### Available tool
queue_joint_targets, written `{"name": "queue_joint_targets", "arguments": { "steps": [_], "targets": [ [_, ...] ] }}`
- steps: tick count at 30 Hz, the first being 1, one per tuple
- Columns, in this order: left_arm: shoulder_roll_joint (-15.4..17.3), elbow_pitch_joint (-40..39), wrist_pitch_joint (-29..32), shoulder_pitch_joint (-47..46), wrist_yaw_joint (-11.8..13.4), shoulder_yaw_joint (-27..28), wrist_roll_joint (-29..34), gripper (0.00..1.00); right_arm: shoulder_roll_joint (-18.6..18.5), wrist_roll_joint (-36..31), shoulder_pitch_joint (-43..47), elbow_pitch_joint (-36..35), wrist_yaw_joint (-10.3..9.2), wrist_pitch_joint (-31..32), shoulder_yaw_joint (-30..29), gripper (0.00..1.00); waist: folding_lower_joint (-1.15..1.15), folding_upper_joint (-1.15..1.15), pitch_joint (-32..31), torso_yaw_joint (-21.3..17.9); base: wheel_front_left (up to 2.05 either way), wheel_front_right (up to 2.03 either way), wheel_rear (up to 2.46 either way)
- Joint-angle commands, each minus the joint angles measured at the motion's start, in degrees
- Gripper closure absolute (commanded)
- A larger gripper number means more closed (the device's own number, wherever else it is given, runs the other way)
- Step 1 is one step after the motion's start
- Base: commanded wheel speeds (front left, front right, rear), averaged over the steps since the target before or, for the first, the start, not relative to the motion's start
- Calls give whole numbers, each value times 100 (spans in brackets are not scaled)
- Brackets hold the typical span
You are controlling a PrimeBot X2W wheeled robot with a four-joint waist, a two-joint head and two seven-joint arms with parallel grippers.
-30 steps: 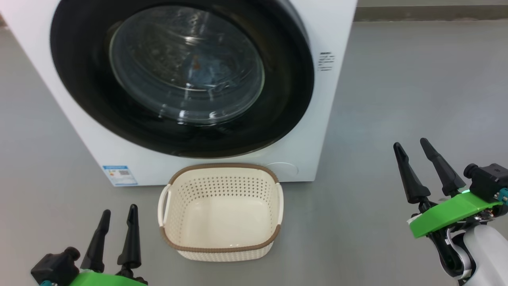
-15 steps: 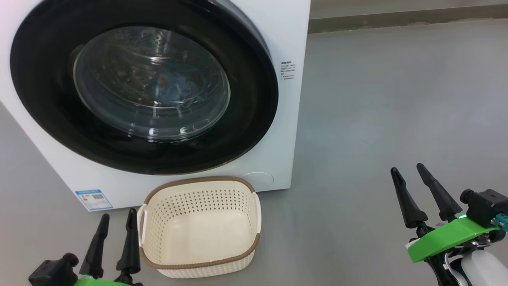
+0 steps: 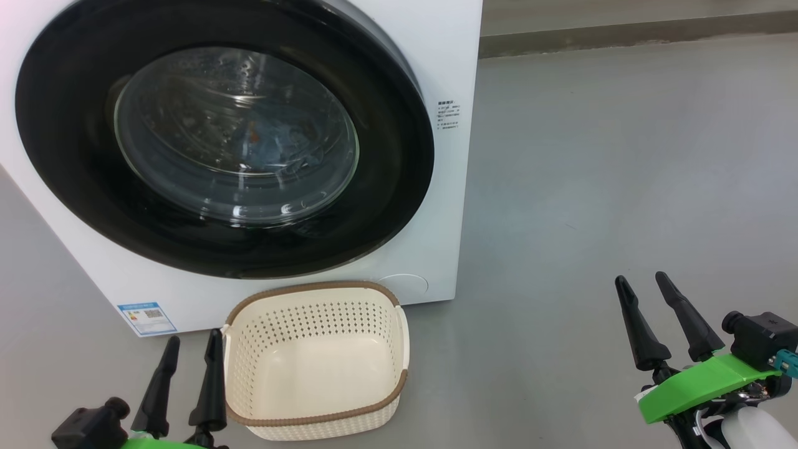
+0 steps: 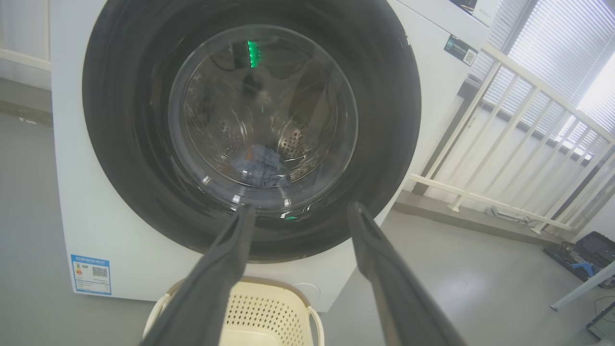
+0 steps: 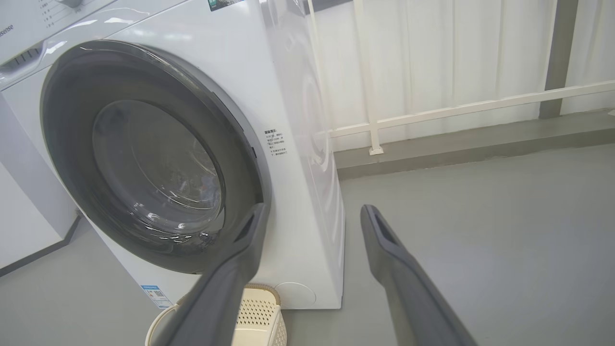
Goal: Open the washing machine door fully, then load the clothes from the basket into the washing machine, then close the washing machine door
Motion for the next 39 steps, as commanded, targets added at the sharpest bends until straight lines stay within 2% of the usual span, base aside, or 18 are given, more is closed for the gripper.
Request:
{"name": "queue_joint_targets", "arguments": {
  "steps": [1, 32, 33, 39],
  "targets": [
    [117, -185, -52, -95, 2, 198, 22, 0, -85, -77, -66, -118, -15, -46, 44, 0, 0, 0, -5, 8, 0, 0, 0],
    [96, -196, -52, -124, 2, 231, -4, 0, -44, -22, -99, -26, -15, -46, 121, 0, 0, 0, 55, 88, 0, 0, 0],
    [-2, -62, 0, 1, -1, 34, 2, 100, 30, 9, 0, 81, 0, 0, 30, 100, 0, 0, 56, 89, 0, 0, 0],
    [-141, 253, 21, 150, 0, -36, -4, 100, 252, 15, 245, 392, 0, 38, 82, 100, 0, 0, 56, 90, 0, 0, 0]
  ]
}}
